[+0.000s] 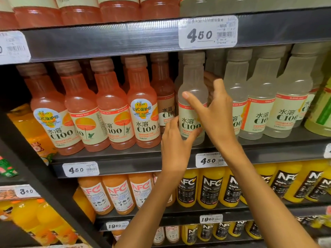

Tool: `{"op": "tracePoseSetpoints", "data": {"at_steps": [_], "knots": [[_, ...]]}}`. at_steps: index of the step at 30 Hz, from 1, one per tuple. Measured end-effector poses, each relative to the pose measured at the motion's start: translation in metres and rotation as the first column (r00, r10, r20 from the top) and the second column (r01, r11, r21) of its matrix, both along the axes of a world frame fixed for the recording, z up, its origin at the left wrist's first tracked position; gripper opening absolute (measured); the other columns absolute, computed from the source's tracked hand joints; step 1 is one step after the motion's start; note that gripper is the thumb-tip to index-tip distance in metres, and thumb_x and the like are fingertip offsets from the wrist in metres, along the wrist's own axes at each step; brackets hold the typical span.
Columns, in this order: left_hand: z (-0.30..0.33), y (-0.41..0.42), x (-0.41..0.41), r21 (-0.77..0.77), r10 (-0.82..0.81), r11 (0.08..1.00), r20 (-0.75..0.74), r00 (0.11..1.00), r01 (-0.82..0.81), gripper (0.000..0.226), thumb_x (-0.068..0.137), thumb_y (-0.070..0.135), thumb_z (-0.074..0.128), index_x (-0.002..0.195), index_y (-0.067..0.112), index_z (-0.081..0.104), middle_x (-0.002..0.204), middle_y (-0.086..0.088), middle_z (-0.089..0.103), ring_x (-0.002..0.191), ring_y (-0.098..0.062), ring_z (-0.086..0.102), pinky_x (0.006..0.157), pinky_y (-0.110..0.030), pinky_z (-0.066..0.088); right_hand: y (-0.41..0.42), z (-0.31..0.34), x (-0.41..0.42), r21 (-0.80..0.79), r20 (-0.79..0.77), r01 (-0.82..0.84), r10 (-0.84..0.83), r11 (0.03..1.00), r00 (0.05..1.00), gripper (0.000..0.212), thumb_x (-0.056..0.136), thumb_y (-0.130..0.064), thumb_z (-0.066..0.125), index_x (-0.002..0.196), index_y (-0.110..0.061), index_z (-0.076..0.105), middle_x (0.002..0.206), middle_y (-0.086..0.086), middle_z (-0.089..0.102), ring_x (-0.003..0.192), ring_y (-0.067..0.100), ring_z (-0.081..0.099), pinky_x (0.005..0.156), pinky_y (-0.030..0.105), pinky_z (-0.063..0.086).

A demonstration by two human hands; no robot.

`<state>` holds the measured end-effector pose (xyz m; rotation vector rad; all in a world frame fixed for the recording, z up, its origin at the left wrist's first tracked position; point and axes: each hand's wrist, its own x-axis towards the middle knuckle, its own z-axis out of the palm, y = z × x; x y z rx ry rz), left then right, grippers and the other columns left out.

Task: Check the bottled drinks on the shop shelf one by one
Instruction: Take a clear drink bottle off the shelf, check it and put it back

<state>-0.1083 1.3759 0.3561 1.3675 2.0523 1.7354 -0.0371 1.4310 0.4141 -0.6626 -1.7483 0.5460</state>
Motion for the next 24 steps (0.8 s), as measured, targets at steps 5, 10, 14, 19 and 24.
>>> {"op": "tracePoseSetpoints", "data": {"at_steps": [5,10,14,19,24], "knots": [[0.001,-0.002,-0.001,0.010,0.003,1.000,-0.020,1.000,-0.003,0.054,0.082,0.022,0.072,0.130,0.007,0.050,0.125,-0.008,0.058,0.116,-0.020,0.056,0.097,-0.042,0.048,-0.004,-0.007,0.001,0.072,0.086,0.008,-0.014,0.997,0.996,0.041,0.088,-0.028,0.068,0.112,-0.001,0.048,0.107,0.013,0.056,0.095,0.022,0.056,0.078,0.031,0.047],[0.003,-0.004,-0.002,0.012,-0.021,1.000,0.013,1.000,0.021,0.051,0.081,0.021,0.073,0.126,0.007,0.054,0.119,-0.008,0.063,0.111,-0.019,0.060,0.093,-0.042,0.051,-0.006,-0.006,0.002,0.047,0.094,0.003,-0.007,0.999,0.996,0.043,0.090,-0.028,0.066,0.117,-0.001,0.047,0.112,0.013,0.056,0.100,0.022,0.056,0.081,0.029,0.047],[0.004,-0.006,-0.002,-0.021,-0.104,0.994,0.030,0.994,0.105,0.049,0.083,0.019,0.071,0.127,0.009,0.053,0.121,-0.006,0.063,0.114,-0.019,0.058,0.097,-0.043,0.049,-0.016,-0.004,0.010,0.003,0.083,0.023,-0.023,1.000,0.996,0.062,0.090,-0.032,0.065,0.138,-0.003,0.040,0.137,0.012,0.049,0.126,0.021,0.047,0.100,0.023,0.039],[0.001,-0.010,0.007,-0.069,-0.053,0.996,-0.055,0.997,0.049,0.067,0.083,0.025,0.072,0.140,0.011,0.039,0.140,-0.006,0.049,0.130,-0.021,0.045,0.106,-0.039,0.040,-0.021,0.006,0.045,0.108,-0.192,0.103,-0.081,0.989,0.978,0.049,0.092,-0.021,0.063,0.135,-0.003,0.048,0.135,0.009,0.053,0.126,0.017,0.050,0.106,0.030,0.042],[0.010,-0.025,0.037,0.187,0.195,0.970,-0.214,0.957,-0.156,0.066,0.083,0.018,0.072,0.140,0.009,0.039,0.139,-0.009,0.044,0.131,-0.023,0.039,0.109,-0.043,0.036,0.011,0.022,0.061,0.045,-0.085,0.194,-0.190,0.980,0.978,0.040,0.092,-0.025,0.063,0.120,0.001,0.051,0.115,0.011,0.056,0.106,0.017,0.052,0.091,0.015,0.040]]}}
